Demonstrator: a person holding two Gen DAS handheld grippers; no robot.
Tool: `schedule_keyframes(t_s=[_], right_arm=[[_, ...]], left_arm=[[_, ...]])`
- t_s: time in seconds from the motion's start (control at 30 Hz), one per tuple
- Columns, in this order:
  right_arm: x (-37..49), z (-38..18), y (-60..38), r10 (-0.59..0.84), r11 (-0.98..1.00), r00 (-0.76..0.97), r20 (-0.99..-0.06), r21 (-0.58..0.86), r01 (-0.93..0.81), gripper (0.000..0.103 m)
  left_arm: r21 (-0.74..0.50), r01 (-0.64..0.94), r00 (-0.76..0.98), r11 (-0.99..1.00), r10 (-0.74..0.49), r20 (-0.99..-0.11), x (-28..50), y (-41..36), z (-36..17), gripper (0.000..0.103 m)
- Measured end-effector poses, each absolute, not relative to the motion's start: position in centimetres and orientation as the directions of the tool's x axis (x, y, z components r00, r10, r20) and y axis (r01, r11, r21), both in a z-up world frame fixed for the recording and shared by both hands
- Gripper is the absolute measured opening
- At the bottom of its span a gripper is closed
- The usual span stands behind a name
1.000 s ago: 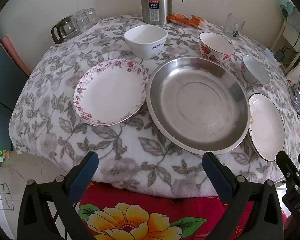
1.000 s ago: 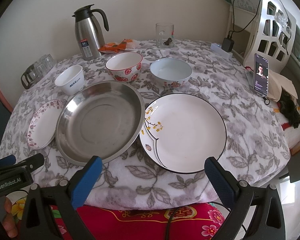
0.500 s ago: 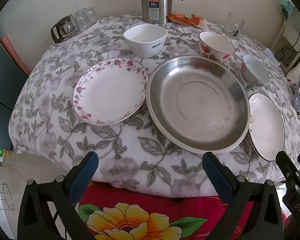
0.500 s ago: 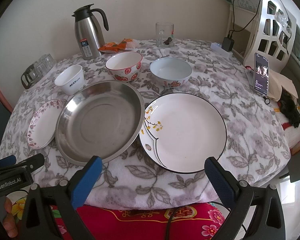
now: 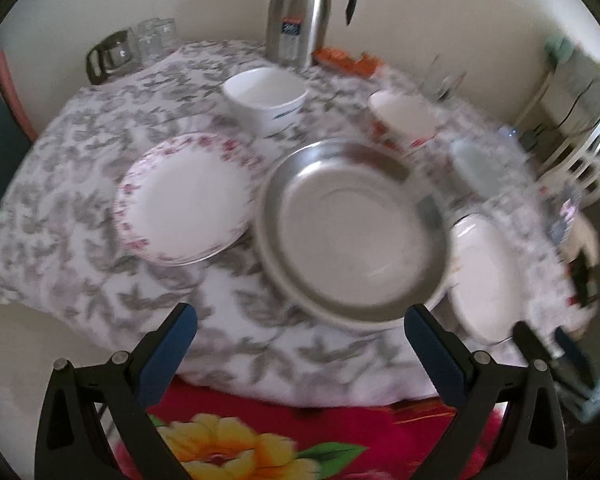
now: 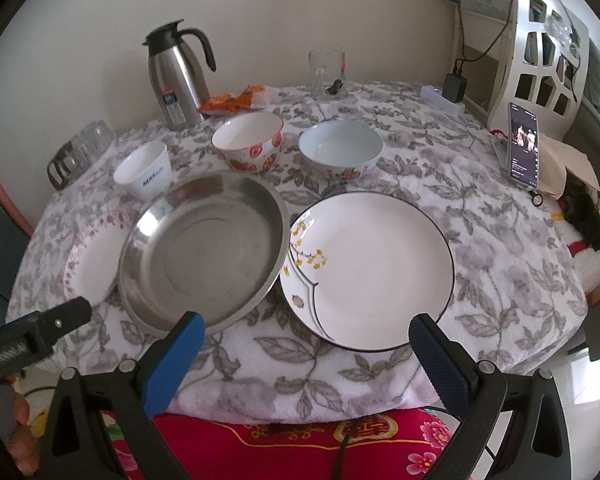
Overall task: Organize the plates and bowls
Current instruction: 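Grasp the yellow-blossom white plate rim with the right gripper while the left gripper grasps it too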
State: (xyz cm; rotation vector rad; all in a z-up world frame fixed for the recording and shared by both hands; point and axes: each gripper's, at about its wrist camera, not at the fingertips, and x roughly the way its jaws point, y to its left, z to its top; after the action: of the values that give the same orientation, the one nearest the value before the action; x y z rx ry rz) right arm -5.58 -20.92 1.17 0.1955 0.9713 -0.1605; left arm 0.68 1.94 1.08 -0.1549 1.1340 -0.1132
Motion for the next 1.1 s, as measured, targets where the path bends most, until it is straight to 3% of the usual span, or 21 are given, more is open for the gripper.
schedule_keyframes(t_s=[0.17, 0.5, 0.73, 0.9, 0.97, 1.1], right_arm=[[-5.6, 2.6, -23.2, -0.049, 0.955, 0.657, -0.753, 0.157, 0.25, 0.103], [-3.9, 3.2, -27.6, -0.102, 0.934, 0.659, -0.746, 0.156, 0.321, 0.103], [-1.1, -0.5, -32.3, -0.096, 0.875, 0.541, -0.836, 0.188, 0.445, 0.103], [-0.4, -1.7, -34.9, -0.109, 0.856, 0.538, -0.836, 0.195, 0.478, 0.102], [0.0, -2.4, -35.5, -0.088, 0.856, 0.535, -0.84, 0.212, 0.472, 0.097], [0.3, -3.9, -36.5, -0.031, 0.855, 0.523, -0.852, 0.248, 0.456, 0.087]], left_arm=[[-0.293, 0.05, 0.435, 0.955, -0.285, -0.854, 1.8, -0.1, 2.5, 0.103], [-0.412, 0.156, 0.438, 0.898, -0.437, -0.786, 4.0, -5.5, 3.0, 0.103], [-0.396, 0.133, 0.311, 0.909, -0.418, -0.854, 5.3, -9.2, -0.7, 0.103], [-0.374, 0.148, 0.273, 0.916, -0.401, -0.874, 4.9, -11.3, -3.0, 0.103], [-0.374, 0.144, 0.254, 0.916, -0.4, -0.881, 4.7, -11.8, -3.8, 0.102], [-0.388, 0.111, 0.215, 0.915, -0.403, -0.89, 4.6, -12.3, -5.5, 0.084]])
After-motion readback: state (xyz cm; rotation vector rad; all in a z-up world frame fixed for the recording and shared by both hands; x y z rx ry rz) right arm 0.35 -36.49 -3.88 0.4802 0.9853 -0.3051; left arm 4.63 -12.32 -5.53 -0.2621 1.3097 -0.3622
